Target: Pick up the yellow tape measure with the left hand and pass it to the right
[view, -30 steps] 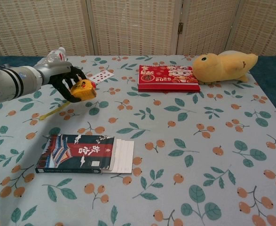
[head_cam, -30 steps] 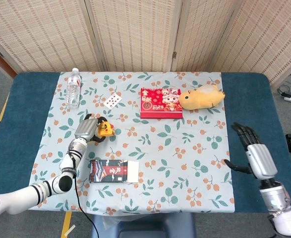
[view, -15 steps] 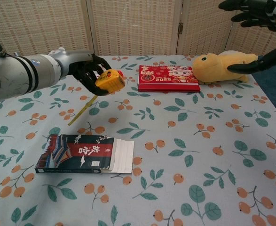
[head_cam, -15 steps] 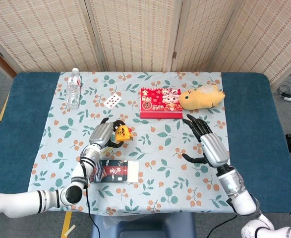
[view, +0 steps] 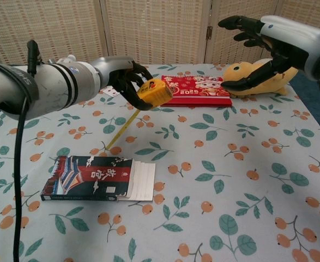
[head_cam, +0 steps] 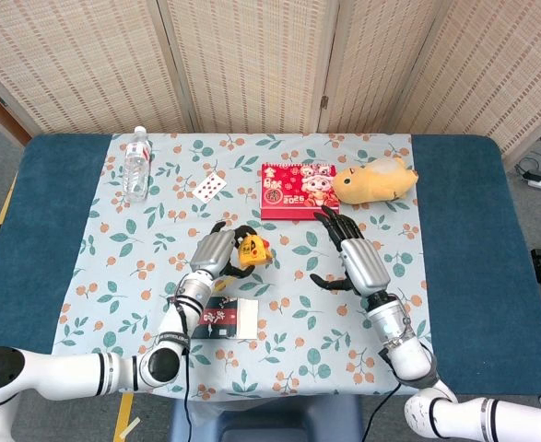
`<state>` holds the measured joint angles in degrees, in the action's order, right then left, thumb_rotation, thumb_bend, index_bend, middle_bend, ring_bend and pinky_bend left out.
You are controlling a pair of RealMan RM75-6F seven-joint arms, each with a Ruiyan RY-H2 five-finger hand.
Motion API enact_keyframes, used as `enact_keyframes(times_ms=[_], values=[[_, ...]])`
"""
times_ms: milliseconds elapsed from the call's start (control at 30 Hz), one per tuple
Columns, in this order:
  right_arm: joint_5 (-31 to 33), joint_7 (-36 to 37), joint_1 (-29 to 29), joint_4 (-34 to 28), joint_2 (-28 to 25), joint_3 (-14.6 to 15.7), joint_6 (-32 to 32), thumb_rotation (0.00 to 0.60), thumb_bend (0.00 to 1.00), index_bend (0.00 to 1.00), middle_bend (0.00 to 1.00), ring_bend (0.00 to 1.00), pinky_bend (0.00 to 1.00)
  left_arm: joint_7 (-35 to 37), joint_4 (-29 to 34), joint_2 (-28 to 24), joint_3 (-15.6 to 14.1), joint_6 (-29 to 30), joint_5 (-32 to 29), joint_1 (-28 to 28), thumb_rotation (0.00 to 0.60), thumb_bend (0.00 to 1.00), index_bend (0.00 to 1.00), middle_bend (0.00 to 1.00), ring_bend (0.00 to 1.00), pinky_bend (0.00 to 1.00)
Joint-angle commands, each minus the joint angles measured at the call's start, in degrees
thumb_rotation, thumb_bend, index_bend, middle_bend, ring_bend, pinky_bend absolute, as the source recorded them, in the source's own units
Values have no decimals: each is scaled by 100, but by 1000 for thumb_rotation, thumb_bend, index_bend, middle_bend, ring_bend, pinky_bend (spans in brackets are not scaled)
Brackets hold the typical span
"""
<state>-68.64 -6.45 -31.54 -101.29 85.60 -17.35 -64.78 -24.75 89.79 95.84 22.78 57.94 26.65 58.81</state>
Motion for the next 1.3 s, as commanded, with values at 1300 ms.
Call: enact_keyframes(times_ms=[1300], values=[[551,-304,-1113,1790,1722,-413,-23,600,258,0,0,0,0,20,-18,198,291,250,-521,217,600,381,477,437,420,72]])
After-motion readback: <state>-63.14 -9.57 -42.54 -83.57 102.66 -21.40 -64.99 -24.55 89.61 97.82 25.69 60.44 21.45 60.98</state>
